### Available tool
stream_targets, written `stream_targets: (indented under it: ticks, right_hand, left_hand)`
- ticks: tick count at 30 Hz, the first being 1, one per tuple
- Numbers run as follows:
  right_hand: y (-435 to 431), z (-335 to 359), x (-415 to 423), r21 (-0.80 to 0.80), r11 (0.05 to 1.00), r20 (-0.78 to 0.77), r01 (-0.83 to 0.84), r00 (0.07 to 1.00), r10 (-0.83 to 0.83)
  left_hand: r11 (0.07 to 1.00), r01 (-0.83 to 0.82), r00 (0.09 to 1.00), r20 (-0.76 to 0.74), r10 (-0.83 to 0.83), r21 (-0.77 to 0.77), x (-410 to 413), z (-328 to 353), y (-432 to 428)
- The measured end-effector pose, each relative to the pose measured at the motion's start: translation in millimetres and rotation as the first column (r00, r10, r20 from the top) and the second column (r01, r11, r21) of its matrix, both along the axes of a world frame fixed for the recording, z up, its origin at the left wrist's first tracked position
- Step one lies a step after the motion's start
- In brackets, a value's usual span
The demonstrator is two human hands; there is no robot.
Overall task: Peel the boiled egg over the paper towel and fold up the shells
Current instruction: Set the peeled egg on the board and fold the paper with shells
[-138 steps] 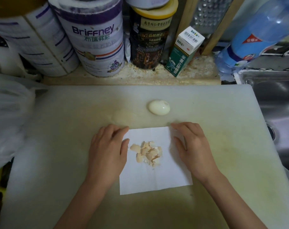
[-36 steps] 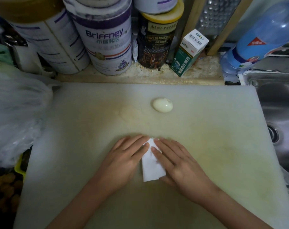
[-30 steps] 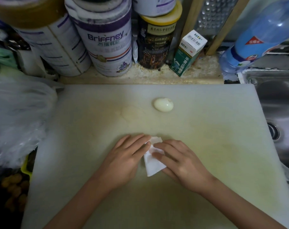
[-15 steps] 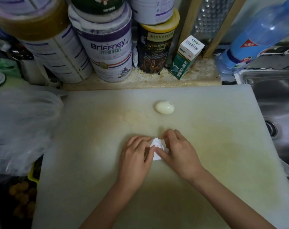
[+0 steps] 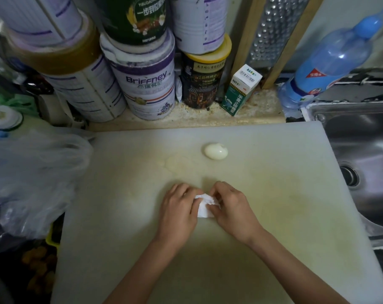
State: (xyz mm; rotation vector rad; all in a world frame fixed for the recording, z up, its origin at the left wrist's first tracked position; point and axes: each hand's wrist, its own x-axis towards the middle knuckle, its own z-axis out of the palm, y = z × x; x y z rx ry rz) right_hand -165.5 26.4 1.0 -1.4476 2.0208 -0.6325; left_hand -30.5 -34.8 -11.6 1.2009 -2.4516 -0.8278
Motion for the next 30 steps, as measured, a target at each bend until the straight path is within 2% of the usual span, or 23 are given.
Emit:
stream_targets:
  ticks: [4, 7, 10, 12, 16, 20, 23, 27, 30]
  right_hand:
    - [-1, 8, -6, 0.036, 0.992, 0.210, 0.120, 0.970, -0.125]
    - [-4, 23, -10, 0.031, 0.990, 0.320, 0.138, 0.937, -0.141]
    - [-9, 40, -17, 0.022, 0.994, 0.410, 0.111, 0.905, -0.110]
    - [-14, 50, -22, 0.019, 0.998, 0.430, 0.056, 0.901, -0.058]
    - [-23, 64, -27, 0.005, 0.996, 0.436, -0.084, 0.897, 0.073]
    - [-29, 77, -19, -0.044, 0.955, 0.428, -0.292, 0.858, 0.283]
    - [-31, 87, -6, -0.128, 0.853, 0.333, -0.506, 0.788, 0.517]
    - [-34, 99, 19, -0.190, 0.560, 0.186, -0.806, 0.531, 0.827]
    - [-37, 108, 49, -0.236, 0.399, 0.062, -0.886, 0.395, 0.916]
  left_hand:
    - [0.952, -0.121, 0.959, -0.214, 0.185, 0.282, 2, 6, 2]
    - [0.819, -0.214, 0.860, -0.294, 0.417, 0.533, 2, 17, 3]
    - [0.641, -0.274, 0.736, -0.273, 0.619, 0.717, 1, 33, 7]
    - [0.582, -0.278, 0.678, -0.273, 0.682, 0.764, 2, 45, 14]
    - [0.556, -0.288, 0.623, -0.288, 0.727, 0.780, 4, 67, 35]
    - [0.456, -0.392, 0.442, -0.272, 0.855, 0.799, 7, 83, 56]
    - [0.371, -0.420, 0.286, -0.267, 0.920, 0.828, 20, 90, 69]
    - [0.297, -0.465, 0.148, -0.258, 0.955, 0.834, 50, 101, 84]
    - [0.245, -0.475, 0.060, -0.246, 0.967, 0.846, 77, 107, 96]
